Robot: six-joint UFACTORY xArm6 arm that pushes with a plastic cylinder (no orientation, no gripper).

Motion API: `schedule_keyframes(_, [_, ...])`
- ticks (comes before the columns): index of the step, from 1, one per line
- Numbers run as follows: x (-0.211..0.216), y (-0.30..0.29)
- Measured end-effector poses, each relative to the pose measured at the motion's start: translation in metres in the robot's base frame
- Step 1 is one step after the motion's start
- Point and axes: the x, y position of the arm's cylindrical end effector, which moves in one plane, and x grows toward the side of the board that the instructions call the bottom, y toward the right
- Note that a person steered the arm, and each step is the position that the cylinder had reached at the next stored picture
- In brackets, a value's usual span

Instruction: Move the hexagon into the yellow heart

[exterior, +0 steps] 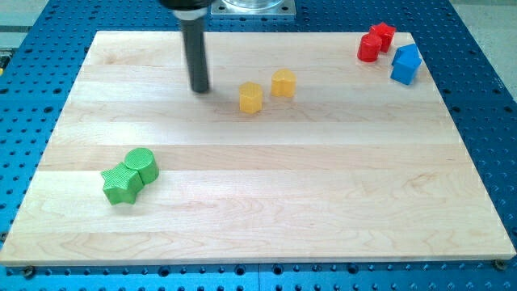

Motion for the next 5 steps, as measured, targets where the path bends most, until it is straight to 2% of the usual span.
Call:
schedule_keyframes(1, [0.034,-0.007])
schedule_keyframes(3, [0.06,0.071])
schedule_keyframes(4, [0.057,0.125])
schedule_keyframes(5, [0.04,0.141])
